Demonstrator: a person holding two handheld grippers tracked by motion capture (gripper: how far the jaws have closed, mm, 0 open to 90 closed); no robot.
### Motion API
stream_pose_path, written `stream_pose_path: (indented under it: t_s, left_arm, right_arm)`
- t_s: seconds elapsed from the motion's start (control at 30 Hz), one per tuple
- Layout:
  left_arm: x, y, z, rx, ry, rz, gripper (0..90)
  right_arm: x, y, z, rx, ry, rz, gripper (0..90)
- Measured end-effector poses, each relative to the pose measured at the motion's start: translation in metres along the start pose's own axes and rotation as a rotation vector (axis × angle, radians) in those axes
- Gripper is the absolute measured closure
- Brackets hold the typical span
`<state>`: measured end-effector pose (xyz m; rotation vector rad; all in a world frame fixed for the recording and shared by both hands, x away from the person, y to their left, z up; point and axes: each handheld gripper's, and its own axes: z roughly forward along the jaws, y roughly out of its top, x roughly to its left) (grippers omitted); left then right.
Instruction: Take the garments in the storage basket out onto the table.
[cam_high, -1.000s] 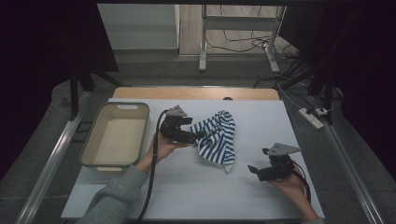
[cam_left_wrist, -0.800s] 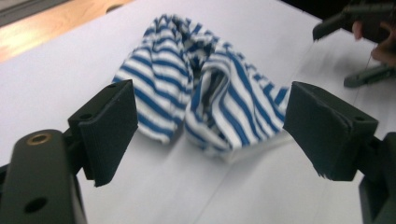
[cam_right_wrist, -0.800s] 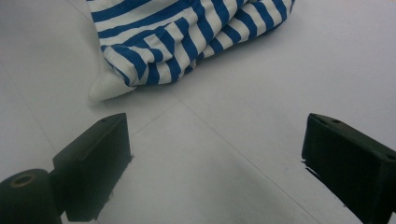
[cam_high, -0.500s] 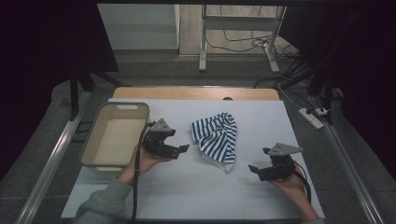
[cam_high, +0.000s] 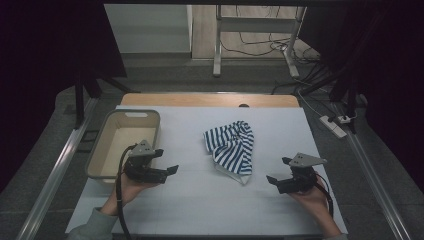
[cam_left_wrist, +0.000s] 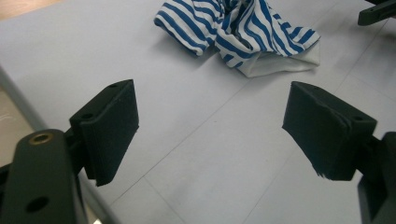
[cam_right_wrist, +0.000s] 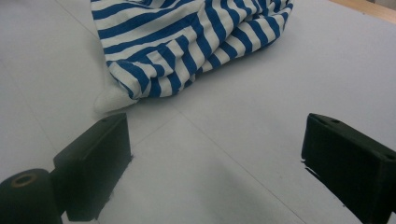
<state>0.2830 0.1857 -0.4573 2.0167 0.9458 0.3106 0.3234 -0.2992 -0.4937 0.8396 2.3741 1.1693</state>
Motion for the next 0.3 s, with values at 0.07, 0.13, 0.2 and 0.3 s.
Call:
stream_pose_path:
  t_s: [0.07, 0.13, 0.2, 0.3]
  left_arm:
    - [0.0014, -0.0013, -0.0010, -0.001, -0.001, -0.006, 18.3]
    - [0.0023, -0.0019, -0.0012, 0.002, 0.004, -0.005, 18.1]
    - [0.0026, -0.0020, -0.0012, 0.001, 0.002, -0.006, 18.1]
    - [0.0026, -0.0022, -0.0010, 0.002, 0.000, -0.005, 17.9]
  right_arm:
    - [0.0007, 0.0001, -0.0004, -0.005, 0.001, -0.004, 8.0]
    - [0.0008, 0.0003, -0.0008, -0.009, 0.003, -0.006, 8.0]
    - [0.0008, 0.0003, -0.0012, -0.009, 0.004, -0.007, 8.0]
    - [0.0010, 0.0005, -0.0015, -0.013, 0.007, -0.009, 8.0]
